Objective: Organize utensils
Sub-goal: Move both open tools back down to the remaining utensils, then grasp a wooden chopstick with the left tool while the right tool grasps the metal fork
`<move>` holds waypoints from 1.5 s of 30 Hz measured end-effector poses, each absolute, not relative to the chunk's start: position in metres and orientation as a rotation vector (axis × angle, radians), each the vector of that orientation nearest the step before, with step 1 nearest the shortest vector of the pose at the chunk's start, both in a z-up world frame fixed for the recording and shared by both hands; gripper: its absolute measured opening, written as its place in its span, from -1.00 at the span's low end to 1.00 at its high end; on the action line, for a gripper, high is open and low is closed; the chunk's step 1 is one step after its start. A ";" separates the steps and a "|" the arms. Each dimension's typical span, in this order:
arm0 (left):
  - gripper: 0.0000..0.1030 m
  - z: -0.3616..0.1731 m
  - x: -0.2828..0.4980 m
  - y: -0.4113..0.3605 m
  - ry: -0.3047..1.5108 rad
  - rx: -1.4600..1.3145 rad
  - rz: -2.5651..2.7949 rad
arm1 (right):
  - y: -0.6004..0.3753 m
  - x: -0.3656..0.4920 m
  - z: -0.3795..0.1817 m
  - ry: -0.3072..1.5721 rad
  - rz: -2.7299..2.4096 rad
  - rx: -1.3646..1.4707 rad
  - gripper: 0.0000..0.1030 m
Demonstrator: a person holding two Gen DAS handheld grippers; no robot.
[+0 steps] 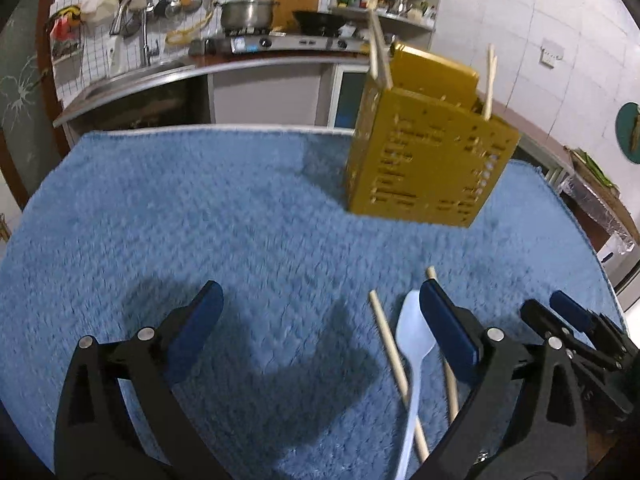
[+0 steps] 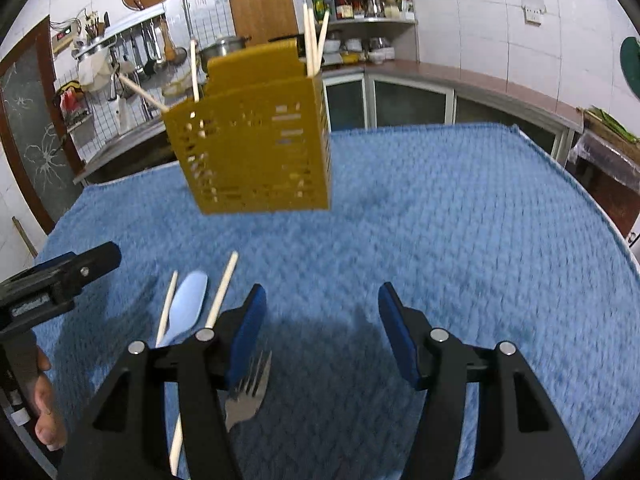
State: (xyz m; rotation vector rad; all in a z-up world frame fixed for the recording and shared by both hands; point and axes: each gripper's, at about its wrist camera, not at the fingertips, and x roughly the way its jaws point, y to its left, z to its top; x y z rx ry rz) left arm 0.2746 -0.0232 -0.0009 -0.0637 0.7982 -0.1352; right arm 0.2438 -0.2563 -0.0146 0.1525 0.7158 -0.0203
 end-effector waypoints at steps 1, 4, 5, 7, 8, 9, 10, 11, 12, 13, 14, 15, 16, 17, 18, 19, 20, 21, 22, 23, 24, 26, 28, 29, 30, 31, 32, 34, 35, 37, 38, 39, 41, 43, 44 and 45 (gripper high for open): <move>0.85 -0.003 0.276 -0.023 0.807 -0.065 -0.130 | -0.254 0.243 -0.016 0.725 -0.018 0.150 0.13; 0.85 -0.009 0.279 -0.022 0.839 -0.069 -0.130 | -0.246 0.242 -0.020 0.759 -0.006 0.139 0.13; 0.83 -0.012 0.280 -0.021 0.857 -0.066 -0.133 | -0.242 0.241 -0.022 0.772 -0.004 0.130 0.13; 0.82 -0.018 0.282 -0.022 0.888 -0.066 -0.131 | -0.235 0.241 -0.027 0.795 -0.003 0.117 0.12; 0.77 -0.021 0.282 -0.023 0.899 -0.067 -0.131 | -0.233 0.241 -0.030 0.803 -0.005 0.113 0.12; 0.74 -0.024 0.283 -0.023 0.918 -0.070 -0.139 | -0.230 0.240 -0.031 0.810 -0.008 0.112 0.12; 0.66 -0.026 0.283 -0.024 0.937 -0.073 -0.148 | -0.228 0.240 -0.031 0.814 -0.009 0.110 0.12; 0.56 -0.028 0.284 -0.024 0.949 -0.077 -0.153 | -0.225 0.239 -0.031 0.820 -0.009 0.106 0.12; 0.52 -0.030 0.284 -0.025 0.966 -0.084 -0.165 | -0.223 0.238 -0.031 0.825 -0.010 0.102 0.12; 0.40 -0.031 0.284 -0.026 0.976 -0.088 -0.177 | -0.219 0.237 -0.032 0.835 -0.011 0.098 0.12; 0.29 -0.032 0.283 -0.027 0.983 -0.089 -0.185 | -0.217 0.236 -0.034 0.843 -0.012 0.096 0.12; 0.23 -0.032 0.283 -0.029 0.991 -0.090 -0.197 | -0.214 0.235 -0.036 0.856 -0.016 0.094 0.12; 0.15 -0.033 0.283 -0.030 0.995 -0.092 -0.205 | -0.212 0.234 -0.038 0.867 -0.017 0.095 0.12; 0.11 -0.033 0.283 -0.033 0.998 -0.091 -0.215 | -0.211 0.234 -0.040 0.875 -0.018 0.095 0.11; 0.09 -0.033 0.282 -0.034 1.000 -0.088 -0.220 | -0.210 0.233 -0.042 0.880 -0.022 0.089 0.11; 0.08 -0.033 0.281 -0.037 1.002 -0.084 -0.225 | -0.207 0.232 -0.043 0.874 -0.032 0.070 0.05; 0.07 -0.033 0.281 -0.038 1.005 -0.082 -0.225 | -0.205 0.232 -0.044 0.871 -0.038 0.060 0.01; 0.06 -0.034 0.281 -0.041 1.011 -0.079 -0.222 | -0.205 0.232 -0.044 0.868 -0.036 0.061 -0.09; 0.02 -0.035 0.282 -0.041 1.019 -0.077 -0.223 | -0.205 0.233 -0.043 0.869 -0.031 0.064 -0.22; 0.00 -0.037 0.282 -0.043 1.029 -0.074 -0.224 | -0.206 0.234 -0.043 0.870 -0.027 0.065 -0.29; 0.00 -0.038 0.282 -0.045 1.034 -0.072 -0.223 | -0.208 0.234 -0.042 0.869 -0.026 0.065 -0.45; 0.00 -0.039 0.282 -0.047 1.036 -0.061 -0.216 | -0.212 0.235 -0.041 0.872 -0.013 0.072 -0.49; -0.01 -0.039 0.282 -0.051 1.040 -0.051 -0.217 | -0.217 0.239 -0.040 0.876 0.004 0.081 -0.57; -0.03 -0.039 0.283 -0.054 1.044 -0.047 -0.220 | -0.220 0.240 -0.039 0.876 0.010 0.084 -0.59; -0.05 -0.040 0.284 -0.057 1.052 -0.041 -0.223 | -0.223 0.243 -0.038 0.876 0.013 0.088 -0.62; -0.10 -0.041 0.285 -0.059 1.058 -0.037 -0.224 | -0.227 0.246 -0.037 0.875 0.019 0.090 -0.70; -0.11 -0.041 0.286 -0.062 1.063 -0.030 -0.218 | -0.228 0.248 -0.036 0.872 0.026 0.092 -0.77; -0.16 -0.040 0.288 -0.063 1.071 -0.021 -0.218 | -0.236 0.254 -0.033 0.875 0.030 0.096 -0.81; -0.22 -0.040 0.289 -0.065 1.076 -0.020 -0.221 | -0.239 0.258 -0.032 0.880 0.033 0.095 -0.81; -0.24 -0.040 0.292 -0.065 1.088 -0.021 -0.219 | -0.245 0.263 -0.032 0.891 0.041 0.104 -0.81; -0.24 -0.040 0.294 -0.066 1.095 -0.025 -0.218 | -0.247 0.264 -0.032 0.894 0.046 0.109 -0.81; -0.24 -0.040 0.296 -0.066 1.104 -0.032 -0.215 | -0.249 0.265 -0.033 0.896 0.051 0.117 -0.81; -0.24 -0.041 0.300 -0.068 1.112 -0.033 -0.202 | -0.252 0.266 -0.033 0.894 0.063 0.130 -0.81; -0.24 -0.042 0.303 -0.073 1.111 -0.012 -0.192 | -0.252 0.267 -0.034 0.885 0.069 0.136 -0.81; -0.24 -0.043 0.304 -0.076 1.111 -0.005 -0.191 | -0.253 0.267 -0.035 0.881 0.071 0.141 -0.82; -0.24 -0.043 0.306 -0.077 1.111 -0.003 -0.192 | -0.254 0.267 -0.035 0.877 0.075 0.149 -0.84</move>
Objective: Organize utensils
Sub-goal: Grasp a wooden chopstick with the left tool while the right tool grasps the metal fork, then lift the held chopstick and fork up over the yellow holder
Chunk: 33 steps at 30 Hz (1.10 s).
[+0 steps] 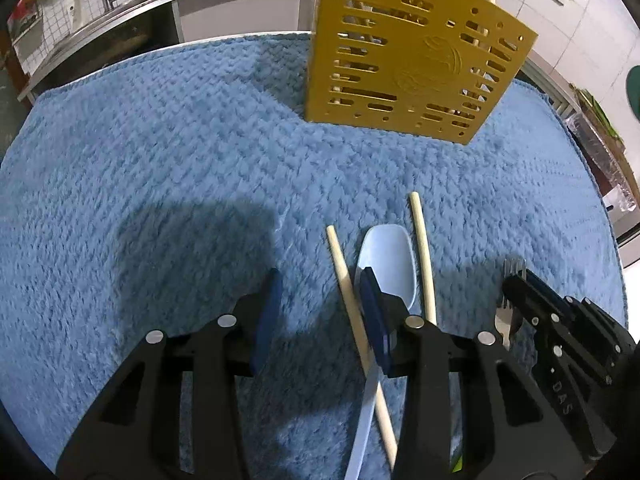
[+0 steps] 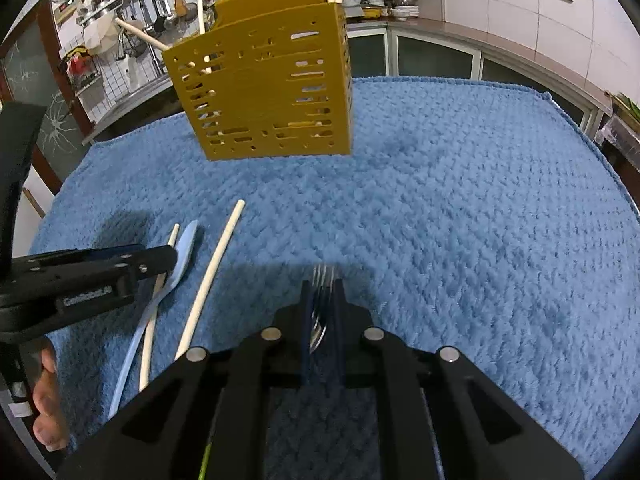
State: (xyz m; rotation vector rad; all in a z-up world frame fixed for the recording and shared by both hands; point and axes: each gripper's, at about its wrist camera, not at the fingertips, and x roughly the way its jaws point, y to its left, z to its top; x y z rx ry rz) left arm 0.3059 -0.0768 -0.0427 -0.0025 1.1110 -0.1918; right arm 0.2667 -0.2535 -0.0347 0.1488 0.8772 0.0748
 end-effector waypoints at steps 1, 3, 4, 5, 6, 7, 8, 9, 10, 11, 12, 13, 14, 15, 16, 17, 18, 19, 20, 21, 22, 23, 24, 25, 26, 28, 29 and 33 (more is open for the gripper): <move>-0.25 -0.043 0.307 -0.078 1.111 0.001 -0.194 | -0.254 0.267 -0.035 0.874 0.082 0.157 -0.87; -0.48 -0.042 0.309 -0.080 1.107 0.010 -0.203 | -0.252 0.269 -0.034 0.869 0.092 0.156 -0.91; -0.64 -0.042 0.311 -0.082 1.109 0.009 -0.215 | -0.251 0.270 -0.034 0.868 0.097 0.152 -0.92; -0.70 -0.042 0.312 -0.082 1.111 0.009 -0.217 | -0.251 0.270 -0.033 0.867 0.097 0.153 -0.93; -0.74 -0.042 0.314 -0.082 1.113 0.006 -0.218 | -0.252 0.271 -0.033 0.867 0.098 0.156 -0.93; -0.79 -0.042 0.316 -0.081 1.116 0.000 -0.220 | -0.253 0.272 -0.033 0.869 0.101 0.166 -0.93; -0.81 -0.042 0.318 -0.080 1.120 -0.006 -0.223 | -0.255 0.274 -0.033 0.870 0.102 0.178 -0.93; -0.81 -0.042 0.320 -0.078 1.124 -0.018 -0.229 | -0.257 0.275 -0.033 0.869 0.102 0.187 -0.94; -0.82 -0.042 0.321 -0.077 1.128 -0.026 -0.235 | -0.258 0.275 -0.033 0.869 0.101 0.192 -0.94; -0.83 -0.042 0.321 -0.076 1.129 -0.028 -0.239 | -0.259 0.276 -0.033 0.869 0.100 0.195 -0.94; -0.84 -0.042 0.321 -0.075 1.129 -0.034 -0.244 | -0.260 0.276 -0.033 0.867 0.098 0.195 -0.94; -0.85 -0.041 0.321 -0.073 1.129 -0.037 -0.247 | -0.261 0.276 -0.032 0.866 0.097 0.195 -0.94; -0.85 -0.041 0.321 -0.072 1.128 -0.043 -0.251 | -0.263 0.275 -0.033 0.865 0.096 0.196 -0.94; -0.85 -0.040 0.320 -0.071 1.127 -0.046 -0.253 | -0.264 0.276 -0.033 0.865 0.096 0.199 -0.94; -0.86 -0.039 0.319 -0.070 1.126 -0.050 -0.255 | -0.265 0.276 -0.032 0.864 0.095 0.204 -0.94; -0.86 -0.038 0.318 -0.068 1.126 -0.059 -0.257 | -0.267 0.275 -0.032 0.862 0.093 0.208 -0.94; -0.86 -0.038 0.316 -0.067 1.125 -0.067 -0.259 | -0.268 0.275 -0.032 0.859 0.093 0.213 -0.94; -0.86 -0.037 0.316 -0.065 1.124 -0.075 -0.261 | -0.270 0.276 -0.031 0.858 0.093 0.215 -0.94; -0.86 -0.036 0.317 -0.062 1.122 -0.082 -0.264 | -0.271 0.276 -0.031 0.855 0.093 0.219 -0.94; -0.86 -0.035 0.316 -0.060 1.120 -0.089 -0.265 | -0.272 0.276 -0.030 0.853 0.093 0.222 -0.94; -0.86 -0.034 0.315 -0.058 1.117 -0.094 -0.268 | -0.274 0.276 -0.029 0.847 0.092 0.226 -0.94; -0.87 -0.031 0.315 -0.056 1.113 -0.099 -0.270 | -0.275 0.275 -0.028 0.843 0.092 0.229 -0.95; -0.87 -0.028 0.314 -0.055 1.106 -0.104 -0.273 | -0.277 0.276 -0.026 0.838 0.092 0.235 -0.95; -0.88 -0.026 0.312 -0.054 1.100 -0.107 -0.277 | -0.278 0.275 -0.025 0.833 0.091 0.238 -0.95; -0.89 -0.023 0.311 -0.053 1.094 -0.110 -0.282 | -0.279 0.276 -0.024 0.829 0.092 0.241 -0.95; -0.89 -0.017 0.307 -0.051 1.074 -0.106 -0.282 | -0.280 0.275 -0.022 0.821 0.094 0.241 -0.96; -0.89 -0.014 0.306 -0.051 1.065 -0.102 -0.281 | -0.280 0.275 -0.021 0.817 0.094 0.242 -0.96; -0.89 -0.004 0.299 -0.048 1.034 -0.092 -0.285 | -0.282 0.274 -0.018 0.807 0.103 0.251 -0.96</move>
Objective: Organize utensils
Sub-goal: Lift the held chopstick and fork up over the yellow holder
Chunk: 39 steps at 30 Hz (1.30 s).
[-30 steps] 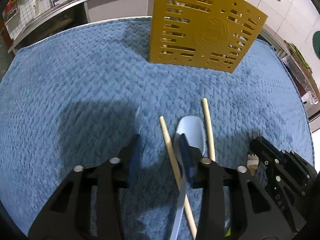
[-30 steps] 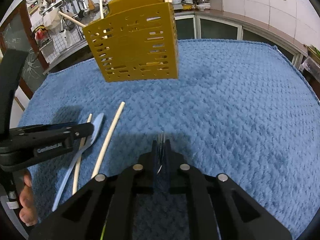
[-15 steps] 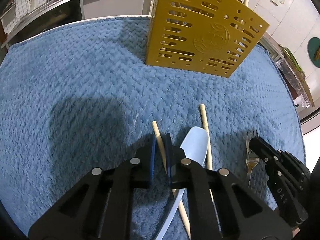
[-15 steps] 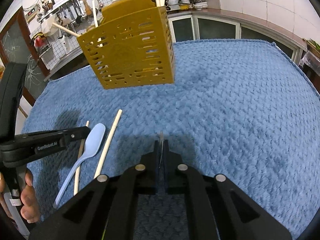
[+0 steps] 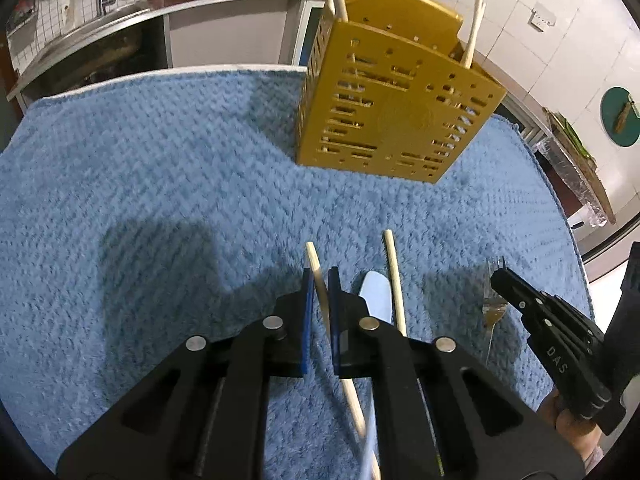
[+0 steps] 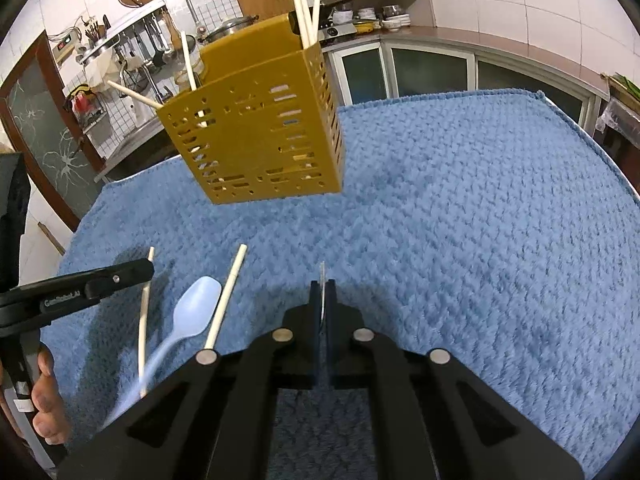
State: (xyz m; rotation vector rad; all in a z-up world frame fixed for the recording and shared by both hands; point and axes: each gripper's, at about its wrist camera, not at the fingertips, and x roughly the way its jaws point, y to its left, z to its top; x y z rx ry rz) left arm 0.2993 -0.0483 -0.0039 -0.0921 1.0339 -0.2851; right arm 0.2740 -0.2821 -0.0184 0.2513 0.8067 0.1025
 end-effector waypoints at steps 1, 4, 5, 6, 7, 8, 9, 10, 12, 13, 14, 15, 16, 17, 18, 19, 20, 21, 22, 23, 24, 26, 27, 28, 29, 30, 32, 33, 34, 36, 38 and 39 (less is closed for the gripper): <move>-0.89 -0.002 0.299 -0.048 1.030 -0.092 -0.286 | -0.282 0.274 -0.017 0.802 0.102 0.249 -0.96; -0.89 0.004 0.296 -0.045 1.013 -0.092 -0.288 | -0.282 0.273 -0.013 0.793 0.105 0.246 -0.97; -0.89 0.005 0.296 -0.044 1.008 -0.091 -0.287 | -0.283 0.273 -0.013 0.792 0.104 0.245 -0.97; -0.89 0.007 0.295 -0.043 1.004 -0.093 -0.286 | -0.283 0.273 -0.012 0.790 0.105 0.244 -0.97; -0.89 0.008 0.296 -0.042 1.003 -0.098 -0.287 | -0.283 0.272 -0.011 0.788 0.106 0.245 -0.97; -0.89 0.010 0.295 -0.040 0.999 -0.106 -0.290 | -0.283 0.272 -0.010 0.785 0.105 0.245 -0.97; -0.89 0.012 0.294 -0.039 0.991 -0.107 -0.290 | -0.284 0.272 -0.010 0.781 0.104 0.245 -0.97; -0.90 0.014 0.293 -0.039 0.984 -0.106 -0.290 | -0.285 0.271 -0.009 0.778 0.104 0.246 -0.97; -0.90 0.021 0.290 -0.039 0.958 -0.097 -0.290 | -0.286 0.271 -0.006 0.769 0.103 0.251 -0.97; -0.90 0.024 0.289 -0.038 0.948 -0.094 -0.290 | -0.287 0.270 -0.005 0.763 0.103 0.252 -0.97; -0.90 0.029 0.286 -0.038 0.932 -0.088 -0.292 | -0.287 0.270 -0.003 0.758 0.105 0.253 -0.97; -0.90 0.033 0.284 -0.037 0.918 -0.083 -0.293 | -0.287 0.269 -0.001 0.752 0.106 0.254 -0.97; -0.90 0.038 0.283 -0.037 0.904 -0.077 -0.293 | -0.287 0.267 0.001 0.742 0.107 0.255 -0.97; -0.91 0.042 0.281 -0.037 0.890 -0.072 -0.293 | -0.287 0.266 0.004 0.735 0.110 0.255 -0.97; -0.91 0.047 0.278 -0.037 0.873 -0.065 -0.293 | -0.287 0.265 0.008 0.726 0.113 0.251 -0.97; -0.91 0.052 0.276 -0.036 0.857 -0.059 -0.294 | -0.287 0.263 0.011 0.719 0.113 0.247 -0.97; -0.91 0.056 0.274 -0.037 0.846 -0.056 -0.296 | -0.287 0.262 0.014 0.710 0.113 0.243 -0.97; -0.92 0.061 0.272 -0.037 0.827 -0.051 -0.298 | -0.287 0.260 0.019 0.697 0.114 0.240 -0.97; -0.92 0.067 0.270 -0.037 0.810 -0.045 -0.298 | -0.287 0.259 0.022 0.689 0.114 0.240 -0.97; -0.92 0.072 0.268 -0.038 0.794 -0.039 -0.297 | -0.287 0.258 0.026 0.676 0.113 0.240 -0.97; -0.92 0.077 0.266 -0.038 0.772 -0.034 -0.297 | -0.287 0.257 0.031 0.662 0.113 0.239 -0.97; -0.92 0.084 0.262 -0.039 0.737 -0.026 -0.298 | -0.287 0.255 0.038 0.635 0.110 0.231 -0.97; -0.92 0.089 0.259 -0.039 0.709 -0.019 -0.299 | -0.287 0.255 0.041 0.624 0.110 0.226 -0.97; -0.92 0.092 0.258 -0.040 0.692 -0.016 -0.298 | -0.286 0.254 0.045 0.609 0.108 0.218 -0.97; -0.92 0.095 0.257 -0.040 0.674 -0.012 -0.295 | -0.285 0.253 0.048 0.595 0.107 0.211 -0.97; -0.92 0.098 0.255 -0.040 0.657 -0.014 -0.292 | -0.285 0.252 0.051 0.581 0.106 0.204 -0.97; -0.92 0.102 0.256 -0.039 0.645 -0.024 -0.293 | -0.283 0.251 0.056 0.558 0.105 0.191 -0.97; -0.92 0.104 0.257 -0.037 0.639 -0.030 -0.295 | -0.283 0.251 0.058 0.548 0.105 0.184 -0.97; -0.92 0.106 0.258 -0.037 0.635 -0.031 -0.294 | -0.282 0.251 0.061 0.541 0.106 0.179 -0.97; -0.92 0.108 0.260 -0.037 0.630 -0.029 -0.293 | -0.284 0.253 0.064 0.532 0.107 0.175 -0.97; -0.93 0.112 0.263 -0.036 0.626 -0.030 -0.293 | -0.287 0.255 0.071 0.518 0.103 0.167 -0.97; -0.93 0.115 0.264 -0.036 0.620 -0.032 -0.292 | -0.289 0.256 0.075 0.509 0.099 0.162 -0.97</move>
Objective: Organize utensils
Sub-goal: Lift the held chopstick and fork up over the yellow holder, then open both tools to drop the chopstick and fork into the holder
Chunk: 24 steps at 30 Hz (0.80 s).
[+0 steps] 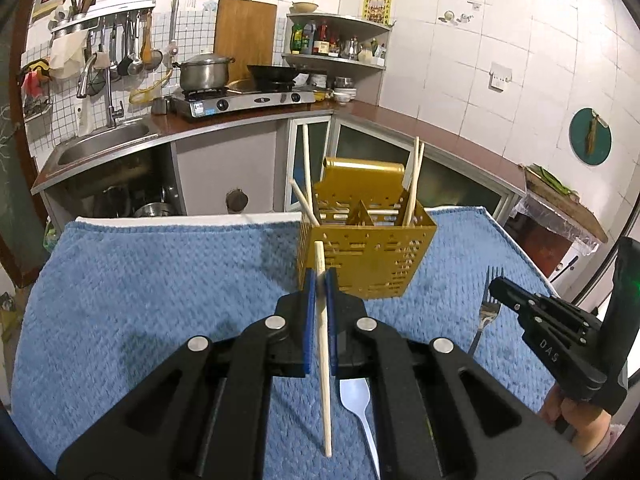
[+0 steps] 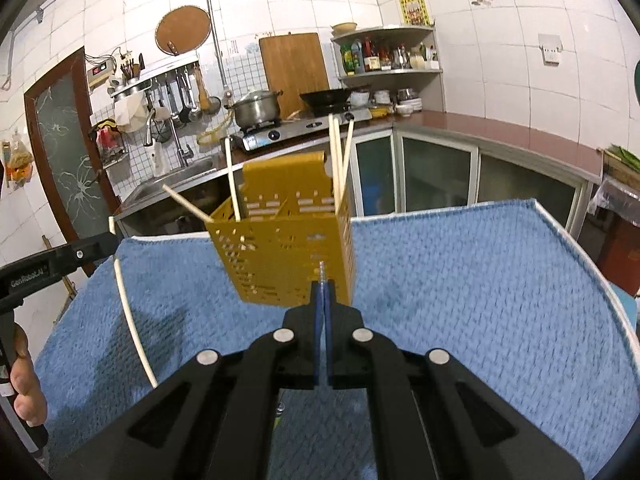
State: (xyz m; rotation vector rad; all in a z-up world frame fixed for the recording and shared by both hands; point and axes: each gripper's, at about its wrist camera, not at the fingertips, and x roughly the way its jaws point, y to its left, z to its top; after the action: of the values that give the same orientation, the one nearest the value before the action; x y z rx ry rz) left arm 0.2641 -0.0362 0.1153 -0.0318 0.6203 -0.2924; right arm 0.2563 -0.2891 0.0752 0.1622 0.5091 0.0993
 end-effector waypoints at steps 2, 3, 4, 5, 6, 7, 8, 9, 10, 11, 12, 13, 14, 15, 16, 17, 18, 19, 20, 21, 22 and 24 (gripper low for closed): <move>-0.93 0.122 0.267 -0.036 0.610 -0.035 -0.297 | -0.293 0.260 0.084 0.491 0.090 0.154 -0.97; -0.93 0.129 0.270 -0.036 0.598 -0.035 -0.298 | -0.297 0.262 0.092 0.475 0.085 0.147 -0.97; -0.93 0.134 0.272 -0.037 0.588 -0.033 -0.298 | -0.299 0.264 0.099 0.462 0.081 0.140 -0.97; -0.93 0.138 0.274 -0.037 0.579 -0.030 -0.299 | -0.301 0.266 0.105 0.448 0.075 0.131 -0.97; -0.93 0.147 0.277 -0.039 0.563 -0.026 -0.297 | -0.303 0.269 0.112 0.431 0.068 0.121 -0.97; -0.93 0.154 0.280 -0.039 0.550 -0.029 -0.298 | -0.307 0.272 0.123 0.402 0.056 0.104 -0.97; -0.93 0.161 0.283 -0.039 0.538 -0.034 -0.300 | -0.308 0.275 0.131 0.384 0.050 0.095 -0.97; -0.93 0.166 0.286 -0.041 0.529 -0.036 -0.302 | -0.312 0.279 0.140 0.362 0.043 0.088 -0.97; -0.93 0.174 0.289 -0.042 0.516 -0.036 -0.306 | -0.314 0.282 0.146 0.346 0.038 0.087 -0.97; -0.93 0.182 0.291 -0.044 0.501 -0.033 -0.308 | -0.317 0.285 0.155 0.327 0.031 0.084 -0.97; -0.93 0.187 0.293 -0.045 0.489 -0.032 -0.309 | -0.319 0.289 0.162 0.308 0.022 0.080 -0.97; -0.93 0.195 0.295 -0.046 0.472 -0.031 -0.309 | -0.322 0.293 0.171 0.285 0.013 0.075 -0.97; -0.93 0.201 0.297 -0.047 0.461 -0.032 -0.311 | -0.324 0.298 0.178 0.264 0.006 0.071 -0.97; -0.93 0.211 0.301 -0.048 0.444 -0.034 -0.313 | -0.323 0.301 0.183 0.250 0.000 0.068 -0.97; -0.93 0.218 0.303 -0.049 0.432 -0.035 -0.312 | -0.324 0.307 0.189 0.230 -0.008 0.060 -0.97; -0.93 0.223 0.306 -0.051 0.422 -0.035 -0.311 | -0.321 0.314 0.195 0.209 -0.018 0.048 -0.97; -0.93 0.231 0.310 -0.052 0.407 -0.036 -0.308 | -0.320 0.318 0.198 0.197 -0.024 0.038 -0.97; -0.93 0.238 0.316 -0.055 0.395 -0.038 -0.307 | -0.317 0.326 0.202 0.176 -0.037 0.019 -0.97; -0.93 0.243 0.321 -0.058 0.386 -0.038 -0.308 | -0.316 0.331 0.205 0.157 -0.048 0.004 -0.97; -0.93 0.247 0.327 -0.061 0.374 -0.035 -0.307 | -0.313 0.336 0.207 0.143 -0.057 -0.008 -0.97; -0.93 0.250 0.334 -0.064 0.364 -0.031 -0.301 | -0.311 0.341 0.208 0.123 -0.068 -0.028 -0.97; -0.93 0.249 0.348 -0.070 0.351 -0.024 -0.292 | -0.306 0.351 0.209 0.090 -0.080 -0.056 -0.97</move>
State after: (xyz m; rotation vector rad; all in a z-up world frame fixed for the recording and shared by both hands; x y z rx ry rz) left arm 0.3481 -0.0696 0.2490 -0.0238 0.3510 -0.2922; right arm 0.3511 -0.3063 0.2085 -0.0557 0.0900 -0.0800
